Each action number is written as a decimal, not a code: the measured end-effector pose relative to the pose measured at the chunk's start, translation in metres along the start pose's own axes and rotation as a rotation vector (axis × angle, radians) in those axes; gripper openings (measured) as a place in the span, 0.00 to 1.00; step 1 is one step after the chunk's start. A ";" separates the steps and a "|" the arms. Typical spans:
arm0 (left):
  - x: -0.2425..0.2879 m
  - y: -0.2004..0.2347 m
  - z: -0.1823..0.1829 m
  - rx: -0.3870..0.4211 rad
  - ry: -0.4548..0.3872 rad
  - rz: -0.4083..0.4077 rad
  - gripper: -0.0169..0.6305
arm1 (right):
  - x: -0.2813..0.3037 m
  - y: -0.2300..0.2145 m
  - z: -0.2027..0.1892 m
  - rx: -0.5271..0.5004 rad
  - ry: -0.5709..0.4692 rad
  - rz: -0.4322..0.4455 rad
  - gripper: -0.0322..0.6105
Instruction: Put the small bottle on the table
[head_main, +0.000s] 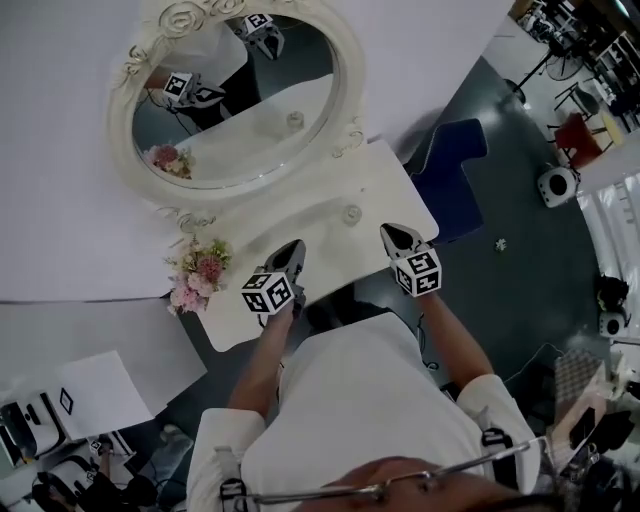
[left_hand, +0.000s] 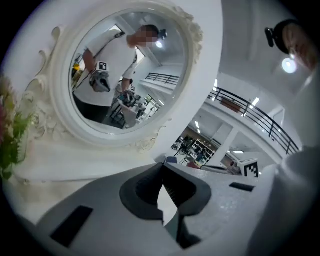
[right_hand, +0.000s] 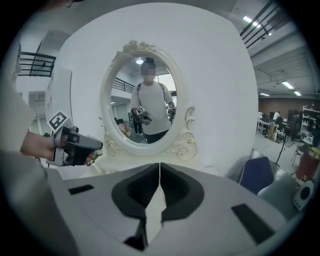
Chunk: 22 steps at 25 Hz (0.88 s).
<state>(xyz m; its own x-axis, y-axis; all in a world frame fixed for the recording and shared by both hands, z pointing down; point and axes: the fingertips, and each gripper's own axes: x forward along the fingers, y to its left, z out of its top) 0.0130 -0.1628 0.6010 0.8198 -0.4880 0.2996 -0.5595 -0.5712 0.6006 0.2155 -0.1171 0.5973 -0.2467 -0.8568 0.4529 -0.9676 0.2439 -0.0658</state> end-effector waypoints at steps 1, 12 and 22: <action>0.000 -0.003 0.001 0.038 0.005 -0.004 0.03 | -0.005 0.000 0.003 0.000 -0.009 -0.006 0.06; 0.012 -0.064 0.020 0.309 -0.009 -0.033 0.03 | -0.055 -0.015 0.027 -0.093 -0.072 -0.020 0.06; 0.017 -0.093 0.045 0.308 -0.117 0.005 0.03 | -0.073 -0.049 0.049 -0.093 -0.141 0.023 0.06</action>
<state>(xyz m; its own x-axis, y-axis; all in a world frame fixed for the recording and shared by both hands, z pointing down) 0.0736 -0.1477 0.5163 0.8076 -0.5533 0.2041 -0.5884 -0.7328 0.3417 0.2779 -0.0893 0.5237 -0.2805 -0.9039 0.3228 -0.9539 0.3000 0.0111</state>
